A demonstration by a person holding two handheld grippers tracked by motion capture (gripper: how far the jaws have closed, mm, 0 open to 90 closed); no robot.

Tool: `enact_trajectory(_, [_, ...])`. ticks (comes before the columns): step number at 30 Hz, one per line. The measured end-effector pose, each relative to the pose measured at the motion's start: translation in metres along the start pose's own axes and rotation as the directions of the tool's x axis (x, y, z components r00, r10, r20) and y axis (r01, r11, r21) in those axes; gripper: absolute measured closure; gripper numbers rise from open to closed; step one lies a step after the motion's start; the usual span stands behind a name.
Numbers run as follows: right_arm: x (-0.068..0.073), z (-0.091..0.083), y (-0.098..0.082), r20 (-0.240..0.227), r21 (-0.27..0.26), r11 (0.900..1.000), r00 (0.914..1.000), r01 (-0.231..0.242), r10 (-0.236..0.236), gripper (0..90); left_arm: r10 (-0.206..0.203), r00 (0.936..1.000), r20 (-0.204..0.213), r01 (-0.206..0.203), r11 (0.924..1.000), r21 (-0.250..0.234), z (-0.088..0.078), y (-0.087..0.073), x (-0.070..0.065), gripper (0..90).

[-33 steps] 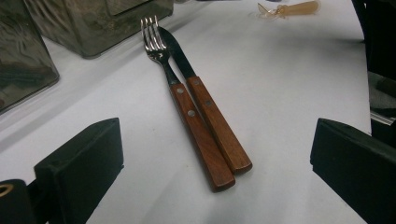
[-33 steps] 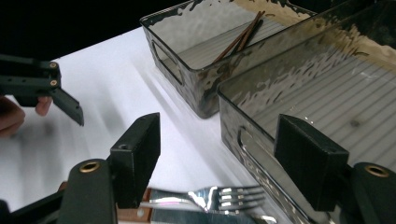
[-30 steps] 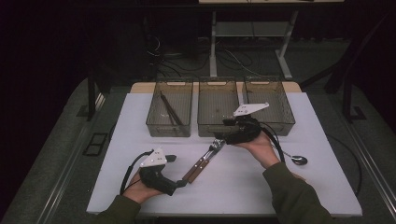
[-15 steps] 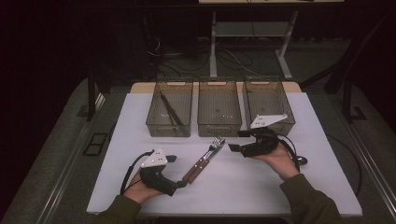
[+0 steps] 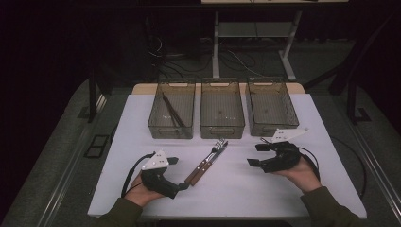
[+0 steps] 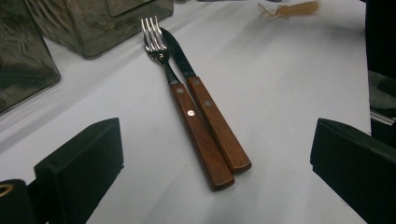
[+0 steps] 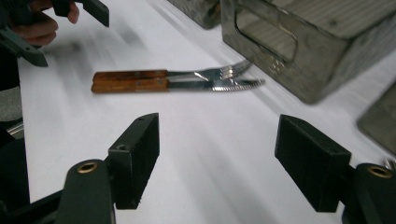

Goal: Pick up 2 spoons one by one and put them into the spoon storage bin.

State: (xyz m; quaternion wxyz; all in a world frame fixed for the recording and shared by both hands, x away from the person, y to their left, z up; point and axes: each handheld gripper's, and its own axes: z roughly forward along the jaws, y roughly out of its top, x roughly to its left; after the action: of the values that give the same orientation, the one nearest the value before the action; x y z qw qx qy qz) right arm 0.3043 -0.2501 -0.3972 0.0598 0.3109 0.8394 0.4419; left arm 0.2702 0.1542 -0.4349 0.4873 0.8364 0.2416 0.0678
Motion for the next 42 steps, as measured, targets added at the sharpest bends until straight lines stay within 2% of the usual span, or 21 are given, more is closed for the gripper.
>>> enact_trajectory(4, [-0.005,-0.011,-0.011,0.018,0.01,1.0,0.9995,-0.028,0.028,31.0,0.001,1.0,-0.001,-0.001,1.0,-0.002,0.0,0.0,0.0,1.4])
enact_trajectory(10, [-0.013,-0.03,-0.029,0.067,0.025,0.999,0.9969,-0.043,0.042,32.3,0.004,1.0,-0.001,-0.004,1.0,0.005,0.0,0.0,0.0,1.4])
enact_trajectory(17, [-0.02,-0.048,-0.049,0.085,0.052,0.997,0.9947,-0.063,0.058,32.8,0.006,1.0,-0.002,-0.006,0.9999,0.009,0.0,0.0,0.0,1.4])
enact_trajectory(20, [-0.021,-0.053,-0.057,0.098,0.079,0.994,0.993,-0.074,0.066,33.0,0.007,1.0,-0.002,-0.007,0.9999,0.008,0.0,0.0,0.0,1.4])
enact_trajectory(30, [-0.027,-0.07,-0.081,0.127,0.119,0.988,0.9887,-0.094,0.079,35.6,0.007,1.0,-0.002,-0.007,1.0,0.005,0.001,0.0,0.0,1.4])
enact_trajectory(42, [-0.036,-0.085,-0.103,0.146,0.165,0.98,0.9854,-0.111,0.087,47.8,0.012,0.9999,-0.004,-0.012,0.9999,0.008,0.001,0.0,0.0,1.4])
